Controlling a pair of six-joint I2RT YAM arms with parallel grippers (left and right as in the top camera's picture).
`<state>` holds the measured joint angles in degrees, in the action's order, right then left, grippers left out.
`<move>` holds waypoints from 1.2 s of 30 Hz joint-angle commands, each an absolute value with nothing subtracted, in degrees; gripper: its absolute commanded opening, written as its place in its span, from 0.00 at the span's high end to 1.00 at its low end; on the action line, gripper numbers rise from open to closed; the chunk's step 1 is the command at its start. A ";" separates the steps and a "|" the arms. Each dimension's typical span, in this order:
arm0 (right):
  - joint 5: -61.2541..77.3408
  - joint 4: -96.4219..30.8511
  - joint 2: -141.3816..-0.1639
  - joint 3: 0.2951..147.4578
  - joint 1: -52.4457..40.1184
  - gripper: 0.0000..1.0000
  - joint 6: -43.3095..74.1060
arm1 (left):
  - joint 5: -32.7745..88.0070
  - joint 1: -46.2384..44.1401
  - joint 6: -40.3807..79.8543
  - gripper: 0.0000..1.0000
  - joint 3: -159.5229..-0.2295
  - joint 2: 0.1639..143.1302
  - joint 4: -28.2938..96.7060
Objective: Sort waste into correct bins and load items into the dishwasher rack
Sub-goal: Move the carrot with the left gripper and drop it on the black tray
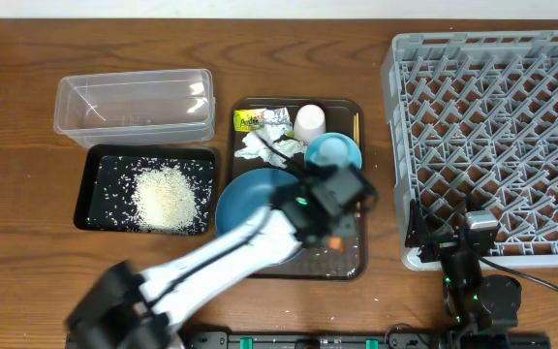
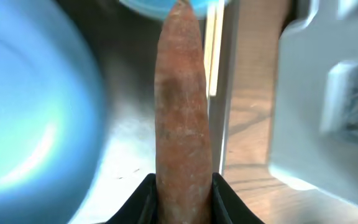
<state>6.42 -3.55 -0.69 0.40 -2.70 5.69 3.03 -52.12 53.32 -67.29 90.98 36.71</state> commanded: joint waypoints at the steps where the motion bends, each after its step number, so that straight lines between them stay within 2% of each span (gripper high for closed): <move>1: 6.26 -3.75 -0.38 0.34 -1.67 0.01 6.37 | 2.48 -46.44 49.52 0.78 -68.71 85.01 39.62; 8: 6.26 -3.75 -0.38 0.34 -1.67 0.01 6.37 | 0.38 -26.26 45.19 0.78 -68.71 77.78 48.71; 16: 6.26 -3.77 -0.38 0.34 -1.67 0.01 6.37 | 0.89 -4.69 45.25 0.78 -68.07 81.80 50.87; 29: 6.26 -3.75 -0.38 0.34 -1.67 0.01 6.37 | 0.82 8.05 46.76 0.78 -68.07 95.33 48.77; 32: 6.26 -3.75 -0.38 0.34 -1.67 0.01 6.37 | 0.82 9.72 46.76 0.71 -68.07 97.30 49.04; 36: 6.26 -3.75 -0.38 0.34 -1.67 0.01 6.37 | 0.82 10.37 45.47 0.70 -68.07 97.97 49.28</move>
<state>6.42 -3.55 -0.69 0.40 -2.70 5.69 1.30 10.09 46.44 -67.57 97.84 49.06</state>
